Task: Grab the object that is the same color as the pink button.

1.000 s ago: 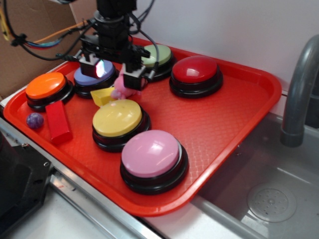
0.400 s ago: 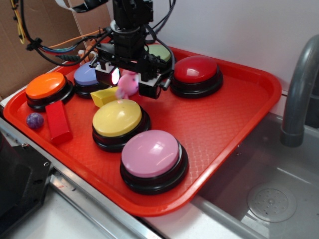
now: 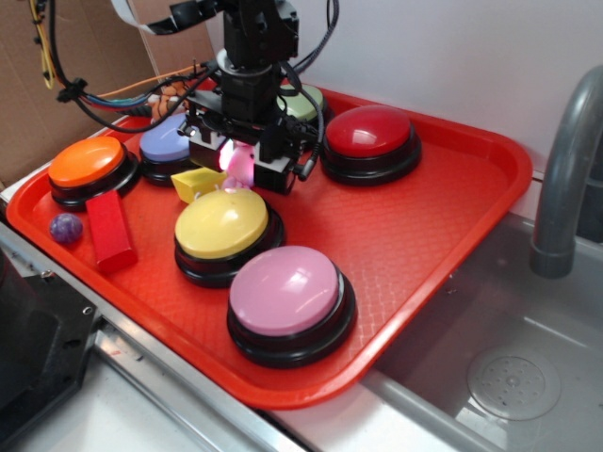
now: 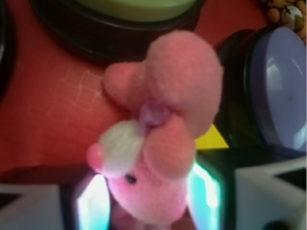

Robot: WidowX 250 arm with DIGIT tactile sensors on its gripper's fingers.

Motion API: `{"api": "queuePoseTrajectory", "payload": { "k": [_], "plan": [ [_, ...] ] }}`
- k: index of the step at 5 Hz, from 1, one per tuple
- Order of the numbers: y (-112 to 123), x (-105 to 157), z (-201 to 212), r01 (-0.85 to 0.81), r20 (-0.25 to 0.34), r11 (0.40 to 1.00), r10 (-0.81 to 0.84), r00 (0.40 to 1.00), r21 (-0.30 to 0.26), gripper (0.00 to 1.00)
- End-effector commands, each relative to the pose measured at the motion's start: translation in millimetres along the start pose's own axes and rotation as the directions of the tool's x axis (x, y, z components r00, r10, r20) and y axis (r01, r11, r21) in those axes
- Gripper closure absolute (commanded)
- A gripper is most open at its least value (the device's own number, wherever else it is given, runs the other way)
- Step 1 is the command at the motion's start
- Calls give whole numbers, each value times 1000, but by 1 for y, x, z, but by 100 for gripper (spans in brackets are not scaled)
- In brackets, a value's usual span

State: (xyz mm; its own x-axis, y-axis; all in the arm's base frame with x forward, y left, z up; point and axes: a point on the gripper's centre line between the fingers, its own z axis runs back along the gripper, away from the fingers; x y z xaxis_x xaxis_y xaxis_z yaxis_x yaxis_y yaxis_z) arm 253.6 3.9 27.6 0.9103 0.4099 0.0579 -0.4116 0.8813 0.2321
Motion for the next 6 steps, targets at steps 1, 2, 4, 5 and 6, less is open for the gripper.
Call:
{"api": "queuePoseTrajectory", "payload": {
  "k": [1, 2, 4, 5, 6],
  "plan": [
    [7, 8, 17, 32, 13, 997, -31, 999, -68, 98],
    [-1, -1, 57, 132, 64, 991, -131, 989, -21, 100],
    [-20, -25, 110, 446, 67, 889, -442, 895, -98, 100],
    [-20, -35, 122, 492, 83, 861, -485, 870, -130, 100],
    [-13, -34, 118, 436, 28, 892, -436, 900, -119, 100]
  ]
}}
